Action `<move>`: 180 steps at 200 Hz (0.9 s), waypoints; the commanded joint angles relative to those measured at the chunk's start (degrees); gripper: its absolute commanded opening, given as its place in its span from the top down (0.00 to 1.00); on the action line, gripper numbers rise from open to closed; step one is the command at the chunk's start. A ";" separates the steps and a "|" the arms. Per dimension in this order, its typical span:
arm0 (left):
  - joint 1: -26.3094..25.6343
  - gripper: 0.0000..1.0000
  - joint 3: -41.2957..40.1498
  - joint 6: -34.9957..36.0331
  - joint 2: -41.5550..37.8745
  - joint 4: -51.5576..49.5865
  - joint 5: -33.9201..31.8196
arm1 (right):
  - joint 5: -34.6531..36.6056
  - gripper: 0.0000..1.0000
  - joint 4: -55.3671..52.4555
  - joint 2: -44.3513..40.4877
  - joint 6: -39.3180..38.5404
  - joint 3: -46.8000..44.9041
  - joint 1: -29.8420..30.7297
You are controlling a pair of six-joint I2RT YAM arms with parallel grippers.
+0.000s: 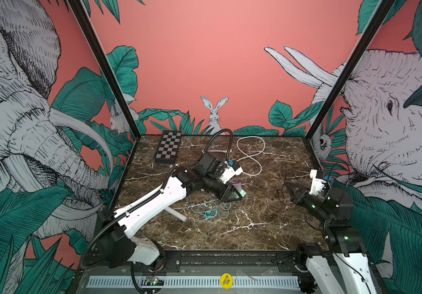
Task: Charge the electric toothbrush
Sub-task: Pick up the plug from the center of the board.
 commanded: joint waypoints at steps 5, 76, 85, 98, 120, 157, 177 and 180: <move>-0.24 1.00 -4.29 4.96 -1.90 1.06 13.65 | -11.96 1.00 20.03 -1.66 7.05 -3.61 -0.17; -0.24 1.00 -14.10 14.00 -14.74 12.13 3.92 | -22.11 1.00 37.63 -0.96 15.75 -7.76 2.16; -0.24 1.00 -16.57 17.35 -17.33 15.54 4.47 | -22.75 1.00 35.14 -0.72 12.96 -6.99 3.78; -0.33 1.00 -20.56 19.83 -20.98 21.52 3.84 | -22.48 1.00 30.58 -0.37 8.29 -5.56 6.80; -0.24 1.00 -19.43 32.06 -21.17 14.34 6.71 | -23.91 1.00 28.97 1.07 3.65 -4.06 11.91; -0.24 1.00 -14.36 47.73 -15.90 1.03 10.46 | -22.24 1.00 27.18 1.26 -2.02 -4.47 17.05; -0.24 1.00 -13.87 51.43 -15.28 -0.52 8.89 | -20.16 1.00 23.59 2.64 -6.16 -4.01 20.91; -0.24 1.00 -13.62 52.50 -15.04 -1.36 8.35 | -19.79 1.00 23.31 2.93 -6.55 -3.95 21.57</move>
